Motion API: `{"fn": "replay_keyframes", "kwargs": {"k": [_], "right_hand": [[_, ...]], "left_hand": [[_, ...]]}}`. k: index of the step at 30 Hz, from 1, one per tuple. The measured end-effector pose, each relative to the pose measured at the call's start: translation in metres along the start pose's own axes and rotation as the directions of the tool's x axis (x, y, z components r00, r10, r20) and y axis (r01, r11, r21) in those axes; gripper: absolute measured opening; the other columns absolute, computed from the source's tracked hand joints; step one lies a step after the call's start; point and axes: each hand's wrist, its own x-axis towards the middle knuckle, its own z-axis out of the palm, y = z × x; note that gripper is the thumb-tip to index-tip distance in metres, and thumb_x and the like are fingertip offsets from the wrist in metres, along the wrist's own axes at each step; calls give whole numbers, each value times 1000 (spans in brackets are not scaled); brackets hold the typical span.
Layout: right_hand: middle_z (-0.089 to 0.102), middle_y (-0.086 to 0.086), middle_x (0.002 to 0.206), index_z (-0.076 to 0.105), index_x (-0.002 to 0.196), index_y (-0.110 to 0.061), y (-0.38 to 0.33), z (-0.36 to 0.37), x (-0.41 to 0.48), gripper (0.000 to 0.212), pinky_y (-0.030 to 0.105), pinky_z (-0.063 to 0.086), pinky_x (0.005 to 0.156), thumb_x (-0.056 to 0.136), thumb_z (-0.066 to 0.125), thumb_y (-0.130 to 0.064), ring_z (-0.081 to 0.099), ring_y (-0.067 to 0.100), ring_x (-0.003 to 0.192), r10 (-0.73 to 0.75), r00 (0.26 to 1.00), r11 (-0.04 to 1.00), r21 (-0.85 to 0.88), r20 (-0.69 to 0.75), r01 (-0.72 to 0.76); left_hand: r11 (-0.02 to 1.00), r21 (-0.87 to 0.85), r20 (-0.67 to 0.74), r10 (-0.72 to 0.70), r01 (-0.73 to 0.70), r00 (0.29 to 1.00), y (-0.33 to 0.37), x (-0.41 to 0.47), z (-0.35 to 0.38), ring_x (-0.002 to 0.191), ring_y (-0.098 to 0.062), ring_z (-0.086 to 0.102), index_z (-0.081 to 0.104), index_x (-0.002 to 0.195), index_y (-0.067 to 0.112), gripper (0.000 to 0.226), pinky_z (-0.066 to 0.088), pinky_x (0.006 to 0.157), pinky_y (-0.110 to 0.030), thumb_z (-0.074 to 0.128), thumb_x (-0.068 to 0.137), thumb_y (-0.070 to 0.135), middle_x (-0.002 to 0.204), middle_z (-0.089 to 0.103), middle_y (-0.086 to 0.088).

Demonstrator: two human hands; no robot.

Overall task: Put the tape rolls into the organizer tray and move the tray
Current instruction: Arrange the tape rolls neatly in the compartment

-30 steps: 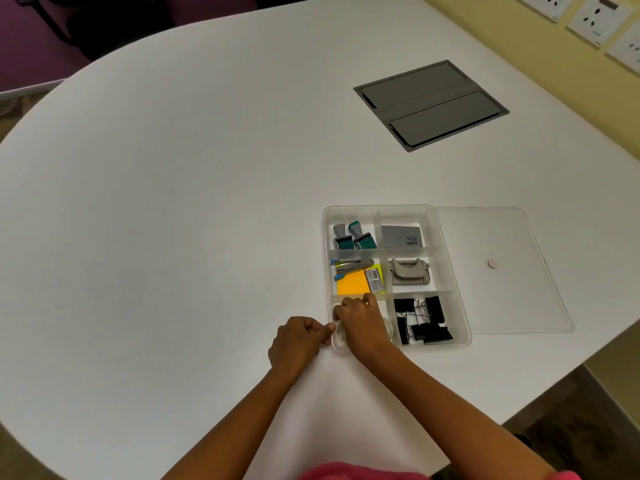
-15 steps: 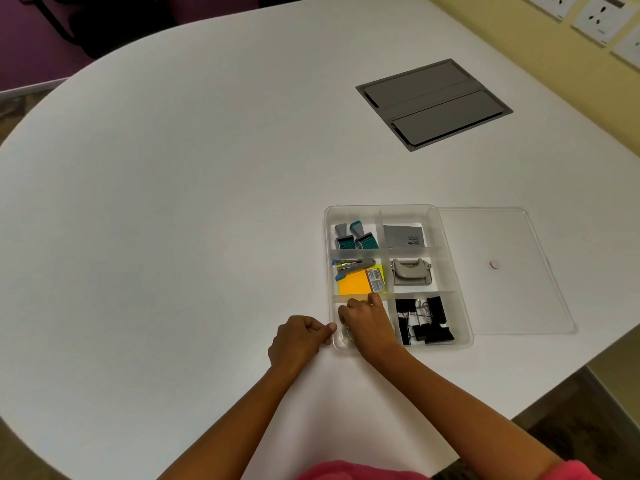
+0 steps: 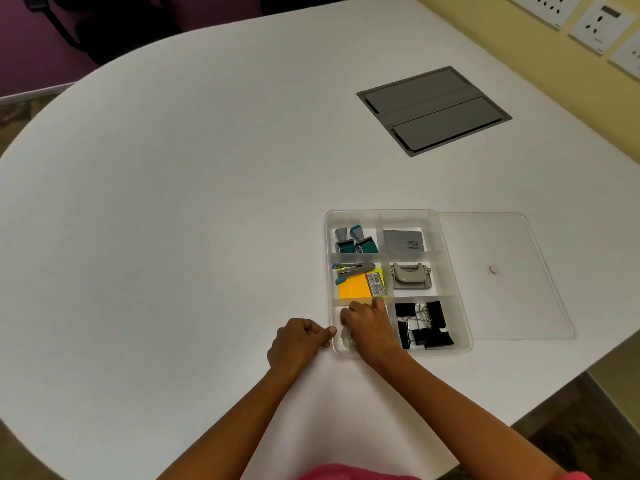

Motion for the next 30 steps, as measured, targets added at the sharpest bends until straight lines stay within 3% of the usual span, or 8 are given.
{"fn": "replay_keyframes", "kwargs": {"k": [6, 12, 19, 27, 30], "right_hand": [[69, 6, 106, 63, 103, -13, 13, -10, -15, 36, 40, 32, 98, 71, 70, 2, 63, 28, 98, 128, 972, 982, 161, -198, -97], [66, 1, 114, 57, 112, -17, 30, -7, -23, 25, 42, 18, 113, 89, 57, -10, 60, 22, 108, 175, 984, 985, 14, -19, -175], [66, 5, 110, 57, 110, -14, 25, -2, -24, 20, 49, 16, 115, 90, 56, -9, 61, 25, 105, 171, 985, 981, -89, -2, -171], [64, 2, 116, 55, 115, -18, 10, -4, -17, 33, 49, 16, 113, 84, 63, -11, 59, 23, 109, 162, 984, 985, 69, -75, -157], [61, 2, 121, 54, 120, -17, 1, -3, -13, 39, 49, 10, 116, 83, 62, -9, 56, 20, 116, 103, 994, 989, 108, -18, -101]], "left_hand": [[1000, -23, -6, -11, 10, 1000, -2, 0, -1, 80, -16, 69, 66, 56, 30, 34, 55, 84, -39, 66, 74, 58, 77, 74, 8], [1000, -27, -2, 3, -3, 1000, -4, 0, 0, 80, -15, 69, 67, 58, 29, 33, 54, 82, -37, 65, 76, 57, 78, 75, 8], [1000, -21, -25, 2, -3, 1000, -4, -1, 1, 81, -16, 69, 69, 62, 26, 34, 52, 81, -36, 65, 75, 58, 80, 76, 7], [1000, -11, -41, 6, -7, 999, -5, 1, 3, 83, -18, 69, 74, 74, 21, 36, 55, 84, -39, 65, 77, 56, 83, 76, 3], [1000, 17, -82, 16, -15, 997, -5, 2, 6, 82, -18, 68, 74, 77, 20, 37, 54, 82, -36, 65, 77, 56, 78, 73, 5]]}}
